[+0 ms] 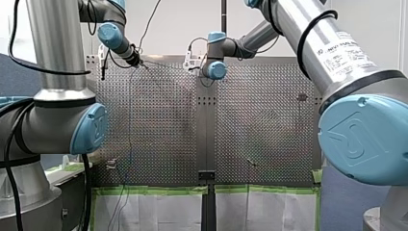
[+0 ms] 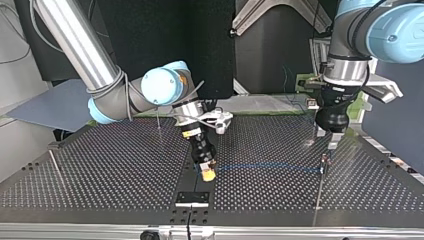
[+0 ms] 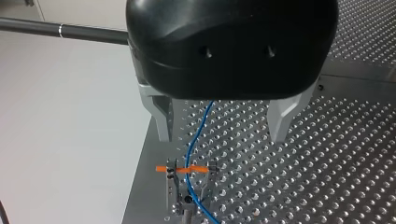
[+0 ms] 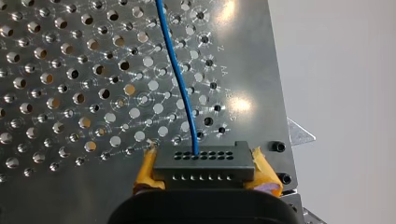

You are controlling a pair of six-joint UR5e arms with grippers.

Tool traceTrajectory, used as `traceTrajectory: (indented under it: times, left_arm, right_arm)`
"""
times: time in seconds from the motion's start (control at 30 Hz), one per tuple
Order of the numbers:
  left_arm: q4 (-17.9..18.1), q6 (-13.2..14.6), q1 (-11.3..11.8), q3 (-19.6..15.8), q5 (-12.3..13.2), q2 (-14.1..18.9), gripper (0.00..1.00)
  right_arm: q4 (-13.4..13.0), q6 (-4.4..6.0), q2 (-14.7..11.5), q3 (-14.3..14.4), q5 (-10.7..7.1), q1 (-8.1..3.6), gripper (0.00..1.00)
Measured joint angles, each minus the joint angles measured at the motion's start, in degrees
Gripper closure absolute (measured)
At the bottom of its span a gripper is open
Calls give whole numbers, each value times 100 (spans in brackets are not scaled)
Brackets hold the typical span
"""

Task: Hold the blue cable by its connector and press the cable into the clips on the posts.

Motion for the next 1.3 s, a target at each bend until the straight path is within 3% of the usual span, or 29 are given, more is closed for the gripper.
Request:
traceTrajectory:
  times: [0.3, 0.63, 1.0, 1.3]
  left_arm:
    - [80, 236, -96, 130, 386, -89, 0]
    - [254, 115, -337, 515, 536, -242, 0]
    - [313, 293, -608, 648, 174, -746, 0]
    - [723, 241, -805, 807, -247, -1088, 0]
  right_arm:
    - [4, 0, 0, 2, 0, 3, 100]
    - [-1, 0, 0, 2, -12, 2, 100]
    - [8, 0, 0, -2, -33, 1, 100]
    - [15, 1, -1, 0, -32, 16, 100]
